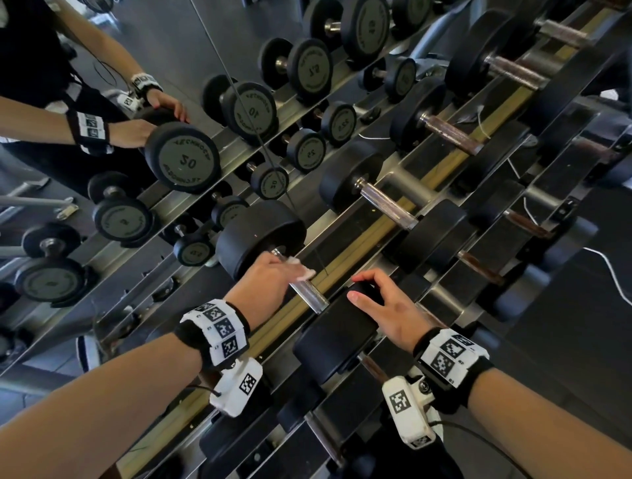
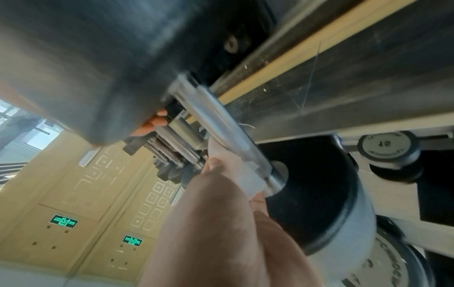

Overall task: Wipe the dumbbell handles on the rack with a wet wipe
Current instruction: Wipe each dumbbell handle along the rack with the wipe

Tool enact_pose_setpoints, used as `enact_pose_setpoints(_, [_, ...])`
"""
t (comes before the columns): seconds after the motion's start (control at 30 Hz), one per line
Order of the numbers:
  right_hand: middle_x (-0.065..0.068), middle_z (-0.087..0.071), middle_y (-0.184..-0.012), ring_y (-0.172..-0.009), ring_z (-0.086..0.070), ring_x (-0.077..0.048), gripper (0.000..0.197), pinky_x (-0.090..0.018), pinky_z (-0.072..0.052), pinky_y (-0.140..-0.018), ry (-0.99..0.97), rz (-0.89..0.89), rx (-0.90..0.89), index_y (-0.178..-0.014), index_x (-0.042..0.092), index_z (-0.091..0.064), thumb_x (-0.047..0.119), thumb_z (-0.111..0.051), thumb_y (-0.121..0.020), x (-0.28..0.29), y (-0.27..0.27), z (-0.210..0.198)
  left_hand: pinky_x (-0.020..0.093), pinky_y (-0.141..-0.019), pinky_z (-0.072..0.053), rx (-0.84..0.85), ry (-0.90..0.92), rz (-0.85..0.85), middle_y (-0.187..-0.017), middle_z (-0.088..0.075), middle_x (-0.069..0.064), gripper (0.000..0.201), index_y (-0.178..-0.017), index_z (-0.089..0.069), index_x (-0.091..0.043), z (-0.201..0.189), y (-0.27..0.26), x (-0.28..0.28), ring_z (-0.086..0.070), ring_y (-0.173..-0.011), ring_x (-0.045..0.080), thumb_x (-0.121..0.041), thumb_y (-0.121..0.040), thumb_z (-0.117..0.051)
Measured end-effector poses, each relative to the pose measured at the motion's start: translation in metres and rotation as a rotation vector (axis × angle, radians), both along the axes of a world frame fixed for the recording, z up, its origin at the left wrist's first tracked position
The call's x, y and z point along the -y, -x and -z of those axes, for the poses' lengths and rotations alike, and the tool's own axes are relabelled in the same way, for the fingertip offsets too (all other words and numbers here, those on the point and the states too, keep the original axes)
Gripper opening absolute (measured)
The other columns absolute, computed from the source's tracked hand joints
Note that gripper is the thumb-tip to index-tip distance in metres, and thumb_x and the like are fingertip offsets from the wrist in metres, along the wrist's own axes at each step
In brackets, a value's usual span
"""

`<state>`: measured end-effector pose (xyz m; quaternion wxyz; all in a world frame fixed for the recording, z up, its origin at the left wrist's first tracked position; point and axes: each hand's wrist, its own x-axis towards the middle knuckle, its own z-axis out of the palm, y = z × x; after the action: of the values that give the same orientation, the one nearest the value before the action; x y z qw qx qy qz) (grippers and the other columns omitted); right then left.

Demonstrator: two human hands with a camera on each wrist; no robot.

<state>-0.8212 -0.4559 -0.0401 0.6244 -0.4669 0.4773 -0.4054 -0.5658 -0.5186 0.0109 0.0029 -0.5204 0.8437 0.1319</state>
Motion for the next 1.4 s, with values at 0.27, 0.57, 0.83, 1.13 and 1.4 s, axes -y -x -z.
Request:
enact_pose_setpoints(0.27, [0.01, -0.067, -0.102, -0.094, -0.07, -0.012, 0.047, -0.03, -0.06, -0.075, 0.02, 0.005, -0.011, -0.109, 0.043, -0.057, 0.069, -0.069, -0.071, 0.0, 0.001, 0.002, 0.01, -0.098, -0.037, -0.149, 0.012, -0.065, -0.125, -0.066, 0.014, 0.034, -0.13, -0.063, -0.008, -0.008, 0.025, -0.034, -0.061, -0.106, 0.013, -0.004, -0.099, -0.049])
enact_pose_setpoints(0.57, [0.002, -0.065, -0.106, -0.096, -0.068, -0.016, 0.032, -0.036, -0.06, -0.08, 0.032, -0.026, -0.028, -0.112, 0.039, -0.056, 0.053, -0.068, -0.085, 0.0, 0.002, 0.002, 0.025, -0.1, -0.043, 0.004, 0.048, -0.234, -0.137, -0.059, 0.006, 0.055, -0.148, -0.043, -0.021, -0.013, 0.004, -0.013, -0.062, -0.115, 0.024, 0.002, -0.097, -0.046])
enact_pose_setpoints(0.83, [0.012, -0.065, -0.101, -0.093, -0.066, -0.007, 0.037, -0.025, -0.055, -0.077, 0.072, -0.025, -0.054, -0.112, 0.035, -0.057, 0.055, -0.065, -0.083, -0.001, 0.003, 0.0, -0.002, -0.083, -0.027, -0.124, -0.188, -0.061, -0.115, -0.053, -0.003, 0.04, -0.136, -0.051, -0.048, -0.001, 0.016, -0.05, -0.052, -0.1, 0.008, -0.027, -0.104, -0.041])
enact_pose_setpoints(1.13, [0.017, -0.066, -0.098, -0.092, -0.068, -0.009, 0.042, -0.027, -0.058, -0.075, 0.055, -0.026, -0.043, -0.111, 0.039, -0.057, 0.063, -0.067, -0.077, 0.001, 0.003, 0.001, 0.01, -0.09, -0.04, -0.198, -0.114, -0.128, -0.109, -0.058, -0.001, 0.038, -0.137, -0.057, -0.036, -0.006, 0.012, -0.043, -0.054, -0.093, 0.007, -0.023, -0.104, -0.043])
enact_pose_setpoints(1.4, [0.011, -0.067, -0.101, -0.094, -0.068, -0.014, 0.04, -0.032, -0.059, -0.077, 0.036, -0.04, -0.019, -0.111, 0.036, -0.058, 0.057, -0.068, -0.078, 0.0, 0.004, -0.005, 0.025, -0.107, -0.041, -0.262, -0.078, -0.287, -0.134, -0.061, 0.003, 0.042, -0.139, -0.056, -0.024, -0.012, 0.001, -0.031, -0.056, -0.118, 0.019, -0.006, -0.102, -0.046])
